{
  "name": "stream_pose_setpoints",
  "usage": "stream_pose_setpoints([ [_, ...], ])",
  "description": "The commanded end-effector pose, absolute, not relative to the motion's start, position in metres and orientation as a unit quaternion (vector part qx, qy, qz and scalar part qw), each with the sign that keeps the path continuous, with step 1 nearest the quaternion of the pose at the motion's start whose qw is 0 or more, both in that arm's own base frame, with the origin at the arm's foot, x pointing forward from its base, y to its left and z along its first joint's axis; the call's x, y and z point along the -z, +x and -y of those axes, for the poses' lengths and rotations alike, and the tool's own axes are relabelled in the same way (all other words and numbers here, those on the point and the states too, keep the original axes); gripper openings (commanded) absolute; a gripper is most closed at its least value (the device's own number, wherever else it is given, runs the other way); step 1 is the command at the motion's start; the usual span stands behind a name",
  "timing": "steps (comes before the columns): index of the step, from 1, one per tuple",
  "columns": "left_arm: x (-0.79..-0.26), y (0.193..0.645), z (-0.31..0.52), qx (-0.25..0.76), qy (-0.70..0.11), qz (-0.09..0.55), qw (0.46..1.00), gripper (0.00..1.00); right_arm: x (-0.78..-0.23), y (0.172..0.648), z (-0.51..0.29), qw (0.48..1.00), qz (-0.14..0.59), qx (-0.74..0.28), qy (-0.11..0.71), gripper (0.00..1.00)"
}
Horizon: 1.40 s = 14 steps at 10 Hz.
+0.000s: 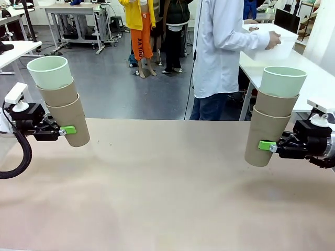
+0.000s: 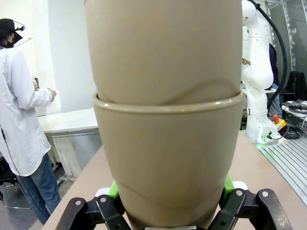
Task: Stack the cups and store them in the basket.
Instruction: Place the stack of Reusable plastic cups into the Pantry Basket.
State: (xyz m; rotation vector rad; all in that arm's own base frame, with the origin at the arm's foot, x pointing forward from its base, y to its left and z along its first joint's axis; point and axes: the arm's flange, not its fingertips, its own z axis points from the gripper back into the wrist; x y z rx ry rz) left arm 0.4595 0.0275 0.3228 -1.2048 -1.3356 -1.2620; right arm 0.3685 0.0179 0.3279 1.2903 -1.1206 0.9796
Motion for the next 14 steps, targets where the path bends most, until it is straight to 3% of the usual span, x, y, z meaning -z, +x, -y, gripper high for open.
stream_pose_setpoints([
  [1, -0.3265, 0.4589, -0.027, 0.512, -0.489, 0.545, 0.45, 0.85, -0.3326, 0.37, -0.0175, 0.55, 0.483, -0.411, 0.543, 0.85],
  [14, -0.3265, 0.4589, -0.027, 0.512, -0.489, 0.545, 0.45, 0.85, -0.3326, 0.37, -0.0175, 0.55, 0.483, -0.411, 0.543, 0.85],
])
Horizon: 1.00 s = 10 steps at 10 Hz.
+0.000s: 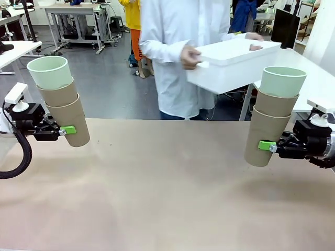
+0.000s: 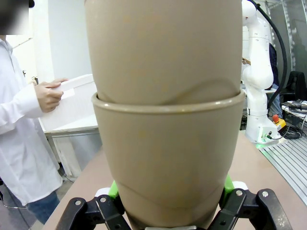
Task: Stack the cups and store them in the basket.
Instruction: Place the stack of Reusable plastic cups into the Pantry Basket.
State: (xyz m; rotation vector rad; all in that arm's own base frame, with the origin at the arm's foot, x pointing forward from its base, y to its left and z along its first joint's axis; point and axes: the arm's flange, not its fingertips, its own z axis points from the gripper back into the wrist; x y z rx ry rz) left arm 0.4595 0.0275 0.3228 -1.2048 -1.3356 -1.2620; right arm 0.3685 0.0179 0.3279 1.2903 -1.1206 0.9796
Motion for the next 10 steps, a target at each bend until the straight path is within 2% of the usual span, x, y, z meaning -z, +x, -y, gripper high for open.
stream_pose_setpoints([
  [1, -0.3265, 0.4589, -0.027, 0.512, -0.489, 0.545, 0.45, 0.85, -0.3326, 0.37, -0.0175, 0.55, 0.483, -0.411, 0.543, 0.85],
  [10, -0.3265, 0.4589, -0.027, 0.512, -0.489, 0.545, 0.45, 0.85, -0.3326, 0.37, -0.0175, 0.55, 0.483, -0.411, 0.543, 0.85],
])
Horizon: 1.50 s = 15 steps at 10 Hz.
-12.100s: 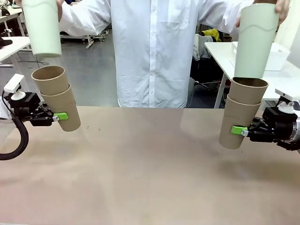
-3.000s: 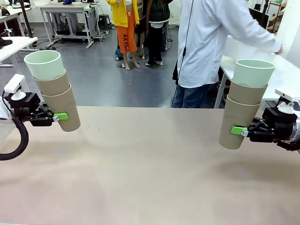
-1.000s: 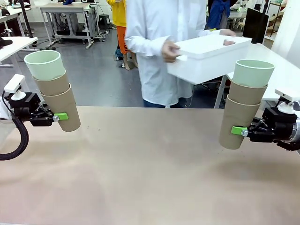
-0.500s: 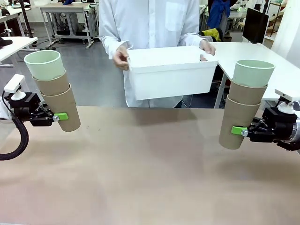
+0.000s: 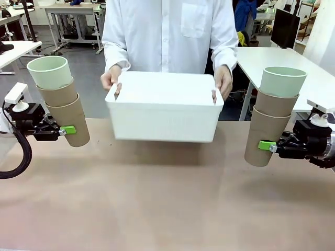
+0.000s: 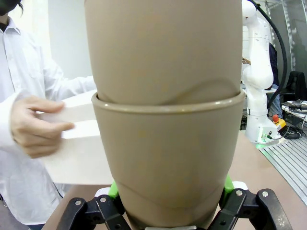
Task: Stack the cups and store them in the basket.
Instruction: Place the stack of Reusable plastic cups into the Pantry Basket.
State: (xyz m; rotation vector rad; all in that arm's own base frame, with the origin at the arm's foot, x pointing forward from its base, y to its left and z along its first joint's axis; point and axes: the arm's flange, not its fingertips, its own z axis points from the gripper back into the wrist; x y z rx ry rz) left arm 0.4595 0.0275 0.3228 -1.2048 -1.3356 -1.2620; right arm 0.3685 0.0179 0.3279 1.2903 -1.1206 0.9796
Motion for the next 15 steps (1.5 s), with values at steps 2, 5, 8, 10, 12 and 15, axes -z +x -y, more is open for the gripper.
stream_pose_setpoints([
  [2, -0.3265, 0.4589, -0.027, 0.512, -0.489, 0.545, 0.45, 0.85, -0.3326, 0.37, -0.0175, 0.55, 0.483, -0.411, 0.543, 0.85],
  [5, -0.3265, 0.4589, -0.027, 0.512, -0.489, 0.545, 0.45, 0.85, -0.3326, 0.37, -0.0175, 0.55, 0.483, -0.411, 0.543, 0.85],
  [8, -0.3265, 0.4589, -0.027, 0.512, -0.489, 0.545, 0.45, 0.85, -0.3326, 0.37, -0.0175, 0.55, 0.483, -0.411, 0.543, 0.85],
  [10, -0.3265, 0.4589, -0.027, 0.512, -0.489, 0.545, 0.45, 0.85, -0.3326, 0.37, -0.0175, 0.55, 0.483, -0.411, 0.543, 0.85],
  [12, -0.3265, 0.4589, -0.027, 0.512, -0.489, 0.545, 0.45, 0.85, -0.3326, 0.37, -0.0175, 0.55, 0.483, -0.411, 0.543, 0.85],
  [15, -0.3265, 0.4589, -0.027, 0.512, -0.489, 0.545, 0.45, 0.85, -0.3326, 0.37, -0.0175, 0.55, 0.483, -0.411, 0.543, 0.85],
])
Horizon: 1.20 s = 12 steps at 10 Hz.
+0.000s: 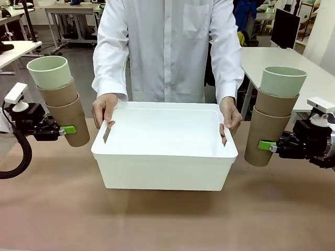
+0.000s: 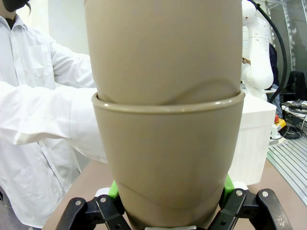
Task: Stack the cups and store them in the basket.
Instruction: Place the stack of Reusable plastic cups into the Pantry Basket.
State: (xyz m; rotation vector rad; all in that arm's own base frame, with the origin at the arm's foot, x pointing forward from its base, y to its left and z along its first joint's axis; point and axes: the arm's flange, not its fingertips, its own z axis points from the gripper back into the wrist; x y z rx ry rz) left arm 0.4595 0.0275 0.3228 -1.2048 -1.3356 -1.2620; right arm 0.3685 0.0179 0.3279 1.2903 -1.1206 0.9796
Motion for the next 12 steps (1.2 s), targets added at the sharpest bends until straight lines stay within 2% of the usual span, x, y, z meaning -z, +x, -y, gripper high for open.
stream_pose_setpoints([
  [1, -0.3265, 0.4589, -0.027, 0.512, -0.489, 0.545, 0.45, 0.85, -0.3326, 0.37, -0.0175, 0.55, 0.483, -0.411, 0.543, 0.85],
  [12, -0.3265, 0.4589, -0.027, 0.512, -0.489, 0.545, 0.45, 0.85, -0.3326, 0.37, -0.0175, 0.55, 0.483, -0.411, 0.543, 0.85],
])
